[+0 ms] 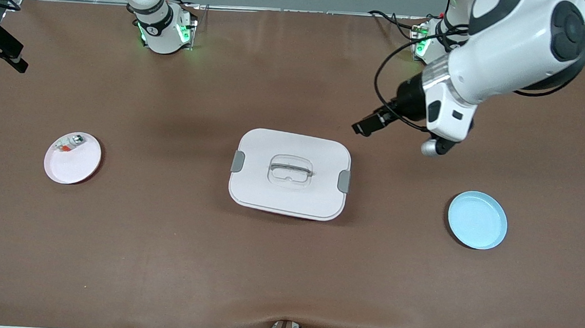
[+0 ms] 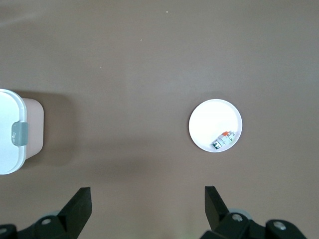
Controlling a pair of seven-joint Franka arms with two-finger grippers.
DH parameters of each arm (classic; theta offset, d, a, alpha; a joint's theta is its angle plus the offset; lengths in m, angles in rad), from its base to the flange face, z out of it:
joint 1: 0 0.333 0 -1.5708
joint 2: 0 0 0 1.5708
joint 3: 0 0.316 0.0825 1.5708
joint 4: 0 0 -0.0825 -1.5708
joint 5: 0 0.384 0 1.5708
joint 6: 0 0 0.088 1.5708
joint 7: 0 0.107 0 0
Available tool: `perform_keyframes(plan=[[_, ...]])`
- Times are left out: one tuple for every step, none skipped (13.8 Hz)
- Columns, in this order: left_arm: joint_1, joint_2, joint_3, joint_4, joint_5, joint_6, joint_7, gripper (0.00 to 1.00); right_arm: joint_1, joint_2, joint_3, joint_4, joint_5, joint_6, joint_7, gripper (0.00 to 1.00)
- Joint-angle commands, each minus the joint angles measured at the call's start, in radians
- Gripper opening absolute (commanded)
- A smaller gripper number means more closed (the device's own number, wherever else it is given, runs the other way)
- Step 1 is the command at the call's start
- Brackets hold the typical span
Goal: Transfer orange switch to right arm and place
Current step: 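Lift the orange switch with the left gripper toward the box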
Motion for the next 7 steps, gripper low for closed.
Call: perform_keyframes(plan=[[-0.053,0.014,-0.007,0.011,-0.026,0.073,-0.137,0.39,0.018,0.0,0.003,0.008,-0.002,-0.002,0.0,1.0],[-0.08,0.015,-0.007,0.011,-0.024,0.107,-0.183,0.39,0.029,0.0,0.003,0.008,-0.001,-0.002,0.002,1.0],[-0.114,0.018,-0.007,0.011,-0.018,0.138,-0.226,0.39,0.03,0.003,0.003,0.008,0.011,-0.002,0.0,1.0],[-0.143,0.02,-0.007,0.01,-0.015,0.165,-0.272,0.39,0.035,0.003,0.003,0.008,0.03,0.004,-0.001,1.0],[-0.162,0.034,-0.007,0.009,-0.013,0.198,-0.342,0.39,0.036,0.009,0.003,0.008,0.043,0.008,-0.001,1.0],[-0.185,0.044,-0.007,0.009,-0.012,0.239,-0.422,0.39,0.038,0.018,0.003,0.008,0.06,0.01,-0.001,1.0],[-0.211,0.06,-0.005,0.008,-0.01,0.286,-0.491,0.39,0.042,0.018,0.003,0.008,0.068,0.008,-0.003,1.0]])
